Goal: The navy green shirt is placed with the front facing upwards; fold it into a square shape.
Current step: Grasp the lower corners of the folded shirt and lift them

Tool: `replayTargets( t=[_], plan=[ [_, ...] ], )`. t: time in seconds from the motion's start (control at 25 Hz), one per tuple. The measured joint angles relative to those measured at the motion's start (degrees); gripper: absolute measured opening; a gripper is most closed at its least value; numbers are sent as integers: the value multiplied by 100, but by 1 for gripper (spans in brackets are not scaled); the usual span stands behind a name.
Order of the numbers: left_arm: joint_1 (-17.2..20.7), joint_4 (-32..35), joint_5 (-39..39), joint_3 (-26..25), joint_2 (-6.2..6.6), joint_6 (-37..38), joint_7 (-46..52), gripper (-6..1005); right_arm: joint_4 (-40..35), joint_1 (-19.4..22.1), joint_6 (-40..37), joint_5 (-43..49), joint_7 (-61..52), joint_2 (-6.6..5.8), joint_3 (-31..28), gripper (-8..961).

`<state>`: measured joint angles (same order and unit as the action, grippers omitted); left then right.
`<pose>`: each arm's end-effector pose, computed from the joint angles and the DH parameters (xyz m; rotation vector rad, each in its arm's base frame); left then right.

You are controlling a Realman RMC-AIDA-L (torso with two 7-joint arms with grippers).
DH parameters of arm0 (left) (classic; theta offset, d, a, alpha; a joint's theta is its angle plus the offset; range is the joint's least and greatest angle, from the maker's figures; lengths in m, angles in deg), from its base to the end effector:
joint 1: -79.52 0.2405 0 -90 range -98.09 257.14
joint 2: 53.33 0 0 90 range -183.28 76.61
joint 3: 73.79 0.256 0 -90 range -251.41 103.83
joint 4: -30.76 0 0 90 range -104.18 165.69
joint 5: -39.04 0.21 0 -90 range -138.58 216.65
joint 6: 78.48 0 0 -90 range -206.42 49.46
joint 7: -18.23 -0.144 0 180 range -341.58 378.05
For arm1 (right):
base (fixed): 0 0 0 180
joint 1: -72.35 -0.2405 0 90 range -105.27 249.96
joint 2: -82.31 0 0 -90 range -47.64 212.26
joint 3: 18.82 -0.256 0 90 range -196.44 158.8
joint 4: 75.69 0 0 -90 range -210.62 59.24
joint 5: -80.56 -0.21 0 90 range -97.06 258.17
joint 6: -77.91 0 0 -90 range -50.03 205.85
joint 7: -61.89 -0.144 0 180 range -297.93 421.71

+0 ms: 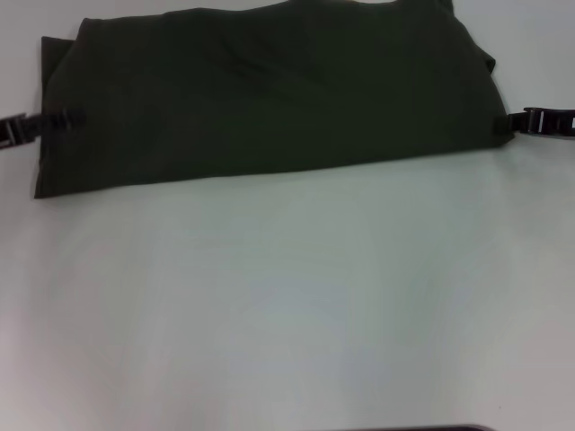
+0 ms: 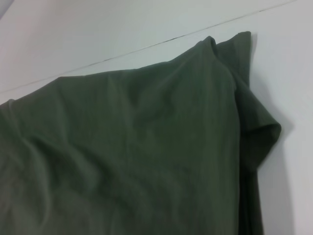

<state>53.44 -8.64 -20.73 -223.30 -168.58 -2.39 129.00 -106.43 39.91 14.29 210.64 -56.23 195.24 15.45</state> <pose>-0.3394 0.3390 0.0548 -2.1398 -1.4143 -0.6241 0.3509 0.3655 0.0335 -2.0737 1.5302 0.3504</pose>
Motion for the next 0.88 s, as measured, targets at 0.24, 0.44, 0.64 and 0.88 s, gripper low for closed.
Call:
replayTargets(
  t=[0.24, 0.44, 0.64, 0.88],
  plan=[
    [8, 18, 616, -4, 16, -141, 259, 795, -12, 1, -18, 0, 0, -8, 1, 13],
    [27, 45, 666, 0, -10, -456, 286, 794, -20, 1, -23, 0, -1, -9, 0, 14],
    [-7, 102, 805, 5, -25, -658, 288, 794, -20, 14, -30, 0, -28, -11, -7, 16],
    [-78, 187, 938, 13, -23, -684, 286, 793, -20, 47, -37, -11, -52, -26, -9, 18]
  ],
)
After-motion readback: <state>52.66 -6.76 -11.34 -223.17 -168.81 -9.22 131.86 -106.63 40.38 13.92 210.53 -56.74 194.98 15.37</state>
